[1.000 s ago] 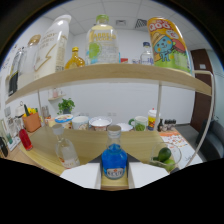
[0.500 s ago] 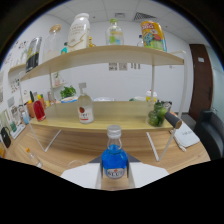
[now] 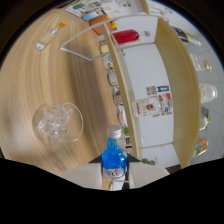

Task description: Make me a cup of Mount Fuji.

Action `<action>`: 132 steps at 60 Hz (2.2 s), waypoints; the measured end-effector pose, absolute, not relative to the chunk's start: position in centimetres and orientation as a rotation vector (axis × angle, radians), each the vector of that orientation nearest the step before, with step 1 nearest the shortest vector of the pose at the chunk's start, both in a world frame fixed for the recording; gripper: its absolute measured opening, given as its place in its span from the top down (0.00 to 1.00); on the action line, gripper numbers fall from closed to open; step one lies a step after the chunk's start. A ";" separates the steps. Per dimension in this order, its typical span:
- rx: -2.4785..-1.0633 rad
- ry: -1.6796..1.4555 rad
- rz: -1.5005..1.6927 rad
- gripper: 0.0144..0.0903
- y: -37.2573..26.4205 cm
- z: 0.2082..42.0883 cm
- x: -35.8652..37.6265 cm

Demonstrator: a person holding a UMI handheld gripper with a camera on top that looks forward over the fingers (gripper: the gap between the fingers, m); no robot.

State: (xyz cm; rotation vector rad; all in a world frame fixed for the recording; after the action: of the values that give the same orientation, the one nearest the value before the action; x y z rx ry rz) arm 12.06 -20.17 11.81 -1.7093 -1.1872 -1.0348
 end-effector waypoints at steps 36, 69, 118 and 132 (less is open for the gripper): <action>-1.440 -1.569 -1.315 0.72 -19.3 13.0 11.3; -1.953 -0.135 -0.057 0.71 -23.8 12.5 19.6; -2.226 0.090 -0.020 0.69 -24.1 0.7 27.5; -2.194 0.173 -0.038 0.13 -25.8 4.3 27.4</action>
State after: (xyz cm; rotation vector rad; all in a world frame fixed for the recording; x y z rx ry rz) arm 27.41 -25.75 4.25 -2.1945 0.1733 -0.0382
